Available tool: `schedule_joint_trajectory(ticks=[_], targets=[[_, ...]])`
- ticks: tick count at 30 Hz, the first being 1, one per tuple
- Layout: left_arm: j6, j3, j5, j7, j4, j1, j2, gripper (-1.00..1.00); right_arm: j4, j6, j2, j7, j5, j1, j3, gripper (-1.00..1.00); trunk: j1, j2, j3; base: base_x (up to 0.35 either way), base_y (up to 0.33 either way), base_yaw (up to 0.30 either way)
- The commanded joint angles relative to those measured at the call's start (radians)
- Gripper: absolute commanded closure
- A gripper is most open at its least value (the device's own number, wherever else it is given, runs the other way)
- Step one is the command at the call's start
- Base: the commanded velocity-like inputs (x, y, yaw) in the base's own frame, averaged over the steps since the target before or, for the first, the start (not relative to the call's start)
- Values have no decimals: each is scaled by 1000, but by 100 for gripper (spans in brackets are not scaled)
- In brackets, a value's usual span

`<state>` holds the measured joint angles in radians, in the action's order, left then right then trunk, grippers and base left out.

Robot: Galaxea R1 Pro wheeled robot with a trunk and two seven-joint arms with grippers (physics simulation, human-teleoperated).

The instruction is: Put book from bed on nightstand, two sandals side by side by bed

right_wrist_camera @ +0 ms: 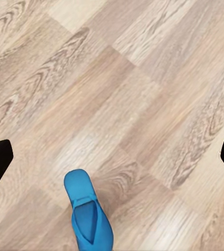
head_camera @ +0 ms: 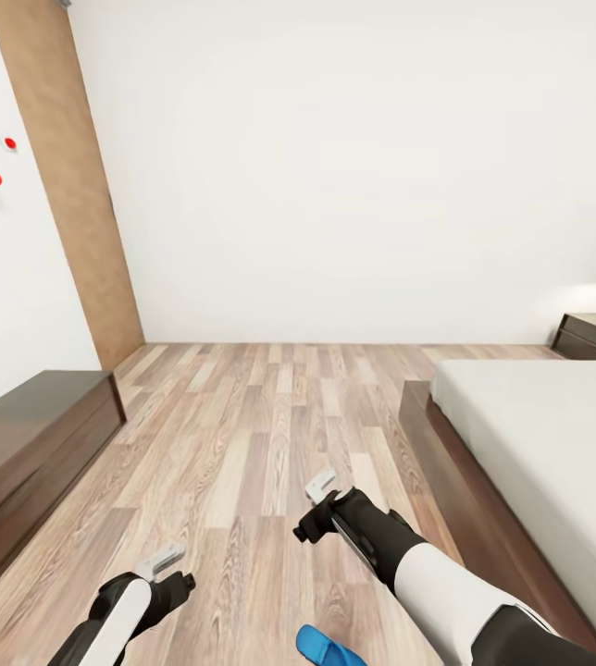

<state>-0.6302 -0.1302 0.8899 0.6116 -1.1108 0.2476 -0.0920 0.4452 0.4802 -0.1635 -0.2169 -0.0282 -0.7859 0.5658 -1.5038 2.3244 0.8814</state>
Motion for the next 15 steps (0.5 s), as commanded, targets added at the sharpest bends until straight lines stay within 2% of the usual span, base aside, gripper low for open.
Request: schedule_joint_trajectory(ticks=[1,4,6,7,10,15], targets=[[1,-3,10,10,-1,0,-1,-100,1,4,1,0,-3,-1,3,-100,0,0,1,208,0,0],[0,0,12,11,-3,1,-1,-100,1,3,1,8,-3,-1,4,-100,0,0,1,169,0,0],[-1,16,16,12,-10,1,4,-100,0,-6,2,17,-5,0,6,-100,0,0,1,77,0,0],[-3,36,22,13,-16,1,11,-100,-3,-15,3,17,-9,0,8,-100,-4,7,4,44,0,0],[-3,65,30,14,-22,1,19,-100,-8,-22,5,16,-21,1,16,-100,-16,28,14,28,0,0],[-2,90,38,13,-29,1,21,-100,-23,-26,15,-11,-56,2,35,-100,-35,63,29,12,0,0]])
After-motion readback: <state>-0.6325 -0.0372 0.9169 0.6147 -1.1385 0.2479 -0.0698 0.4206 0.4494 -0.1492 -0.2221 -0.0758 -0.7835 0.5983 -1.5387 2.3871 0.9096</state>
